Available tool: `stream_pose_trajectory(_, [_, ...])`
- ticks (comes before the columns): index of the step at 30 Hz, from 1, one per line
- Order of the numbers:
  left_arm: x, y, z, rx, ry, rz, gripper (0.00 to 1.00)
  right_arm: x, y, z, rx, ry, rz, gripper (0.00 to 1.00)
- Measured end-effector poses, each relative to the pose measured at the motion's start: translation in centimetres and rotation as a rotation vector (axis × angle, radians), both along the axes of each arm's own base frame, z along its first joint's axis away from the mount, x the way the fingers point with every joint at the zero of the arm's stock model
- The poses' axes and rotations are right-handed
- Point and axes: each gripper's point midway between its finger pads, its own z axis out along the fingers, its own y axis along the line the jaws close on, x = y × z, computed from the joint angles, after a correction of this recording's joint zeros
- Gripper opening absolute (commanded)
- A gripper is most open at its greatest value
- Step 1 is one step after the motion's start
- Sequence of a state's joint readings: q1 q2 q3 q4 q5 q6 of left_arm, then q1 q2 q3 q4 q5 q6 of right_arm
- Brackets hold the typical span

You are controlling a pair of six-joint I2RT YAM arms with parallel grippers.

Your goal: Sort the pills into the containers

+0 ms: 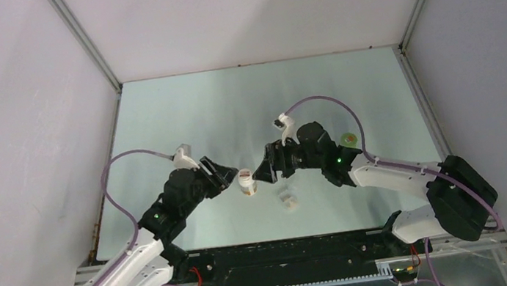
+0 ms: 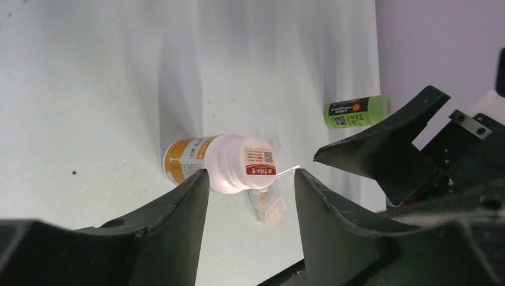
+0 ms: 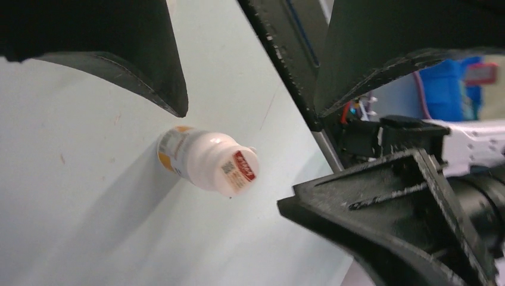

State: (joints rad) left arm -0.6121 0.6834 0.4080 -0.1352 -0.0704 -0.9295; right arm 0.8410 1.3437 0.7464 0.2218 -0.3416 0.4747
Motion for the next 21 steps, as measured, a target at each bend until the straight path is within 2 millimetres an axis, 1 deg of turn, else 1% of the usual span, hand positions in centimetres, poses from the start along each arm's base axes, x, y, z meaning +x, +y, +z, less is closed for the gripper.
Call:
stream_pose_trajectory(1, [0.0, 0.0, -0.3, -0.006, 0.009, 0.004, 0.56, 0.2, -0.3, -0.1, 0.008, 0.052, -0.025, 0.77])
stream_pose_trajectory(4, [-0.2, -0.2, -1.2, -0.032, 0.036, 0.011, 0.54, 0.5, -0.8, -0.6, 0.028, 0.191, -0.086, 0.67])
stream_pose_trajectory(7, [-0.4, -0.3, -1.8, -0.051, 0.056, 0.012, 0.51, 0.7, -0.2, -0.9, 0.05, 0.304, -0.116, 0.59])
stream_pose_trajectory(9, [-0.4, -0.4, -2.0, -0.06, 0.062, 0.015, 0.5, 0.9, 0.4, -1.3, 0.056, 0.368, -0.131, 0.56])
stream_pose_trajectory(14, [0.0, -0.8, -1.9, -0.074, 0.062, 0.012, 0.47, 1.2, 1.2, -2.7, 0.053, 0.479, -0.166, 0.52])
stream_pose_trajectory(21, [0.3, -1.1, -2.1, -0.076, 0.062, 0.005, 0.44, 2.0, 2.1, -3.5, 0.054, 0.525, -0.186, 0.5])
